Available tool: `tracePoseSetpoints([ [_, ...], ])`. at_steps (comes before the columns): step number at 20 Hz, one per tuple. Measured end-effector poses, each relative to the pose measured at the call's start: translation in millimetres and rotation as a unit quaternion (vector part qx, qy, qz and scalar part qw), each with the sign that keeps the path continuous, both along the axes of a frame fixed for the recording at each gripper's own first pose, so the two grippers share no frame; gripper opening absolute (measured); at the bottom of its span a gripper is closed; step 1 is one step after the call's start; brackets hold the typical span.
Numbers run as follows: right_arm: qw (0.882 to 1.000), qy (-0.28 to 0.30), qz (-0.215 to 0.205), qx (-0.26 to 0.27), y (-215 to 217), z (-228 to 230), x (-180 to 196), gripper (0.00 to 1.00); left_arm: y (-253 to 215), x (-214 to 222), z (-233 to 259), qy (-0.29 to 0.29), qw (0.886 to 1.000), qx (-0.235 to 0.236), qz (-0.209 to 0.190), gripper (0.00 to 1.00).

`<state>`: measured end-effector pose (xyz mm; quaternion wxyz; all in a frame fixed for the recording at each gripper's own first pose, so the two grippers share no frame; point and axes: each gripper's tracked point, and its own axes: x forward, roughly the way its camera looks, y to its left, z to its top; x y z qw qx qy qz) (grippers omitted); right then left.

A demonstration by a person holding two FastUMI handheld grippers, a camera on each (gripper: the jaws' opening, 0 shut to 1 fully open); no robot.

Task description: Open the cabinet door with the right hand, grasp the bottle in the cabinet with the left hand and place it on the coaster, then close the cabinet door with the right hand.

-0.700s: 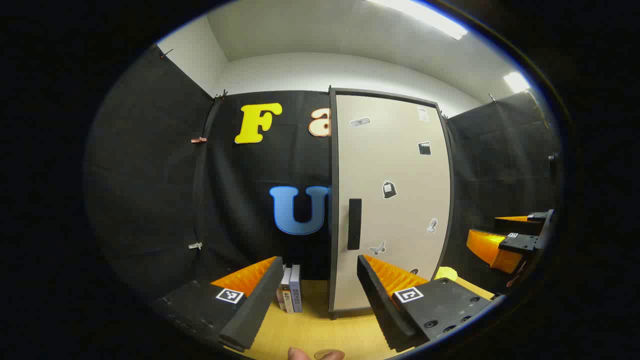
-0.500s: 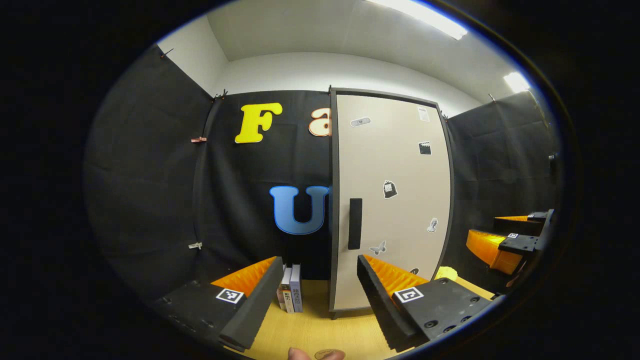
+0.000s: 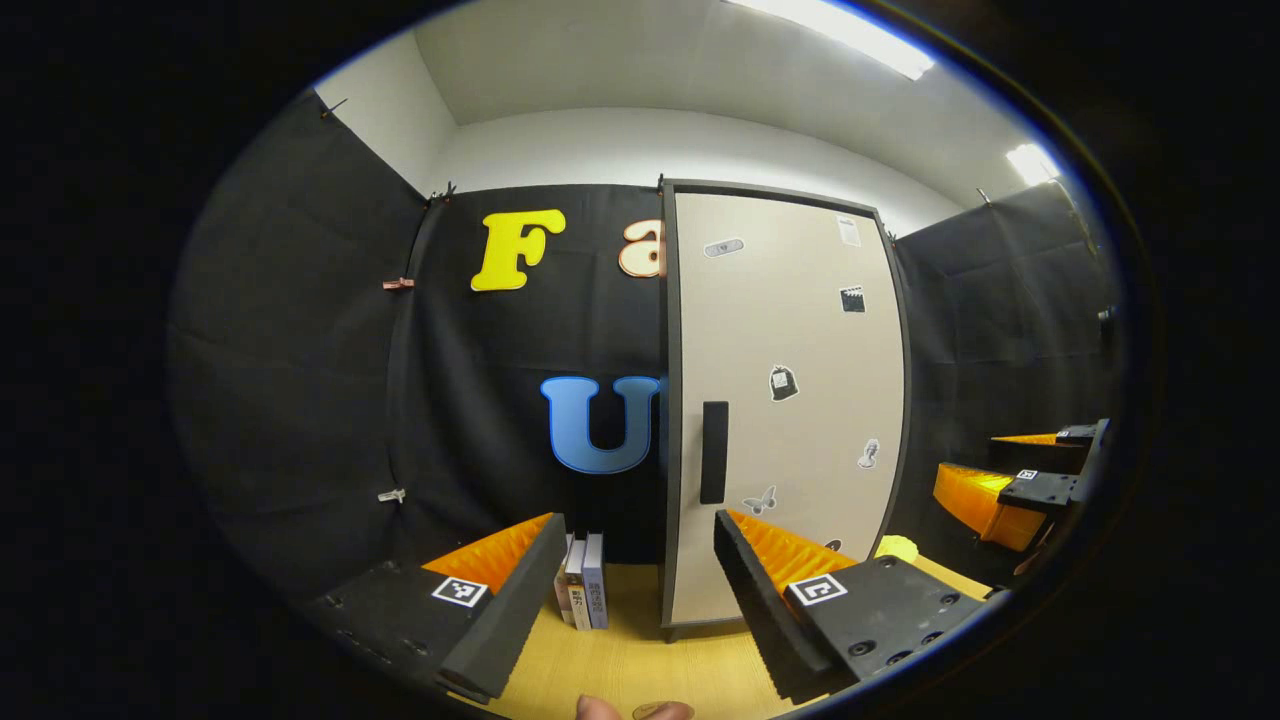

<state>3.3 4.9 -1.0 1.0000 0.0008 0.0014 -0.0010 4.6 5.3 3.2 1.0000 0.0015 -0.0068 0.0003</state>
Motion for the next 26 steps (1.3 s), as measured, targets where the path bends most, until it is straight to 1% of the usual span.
tracePoseSetpoints([
  [6,1.0,0.002,0.0,0.001,2,-3,1,0.98,3,2,-3,0.002,1.0,-0.004,0.0,0.94],
  [11,1.0,-0.001,0.025,0.009,27,-1,16,0.98,16,2,-8,0.004,1.0,-0.013,0.009,0.94],
  [16,0.999,-0.024,0.044,0.001,64,5,58,0.97,35,4,-16,0.008,1.0,-0.017,0.022,0.94],
  [19,0.998,-0.029,0.062,0.013,93,5,85,0.97,47,4,-23,0.014,0.999,-0.018,0.029,0.94],
  [24,0.996,-0.035,0.085,0.009,141,-3,135,0.97,67,3,-33,0.021,0.999,-0.01,0.043,0.94],
  [26,0.996,-0.035,0.086,0.001,155,-8,157,0.97,73,2,-36,0.024,0.999,-0.013,0.047,0.94],
])
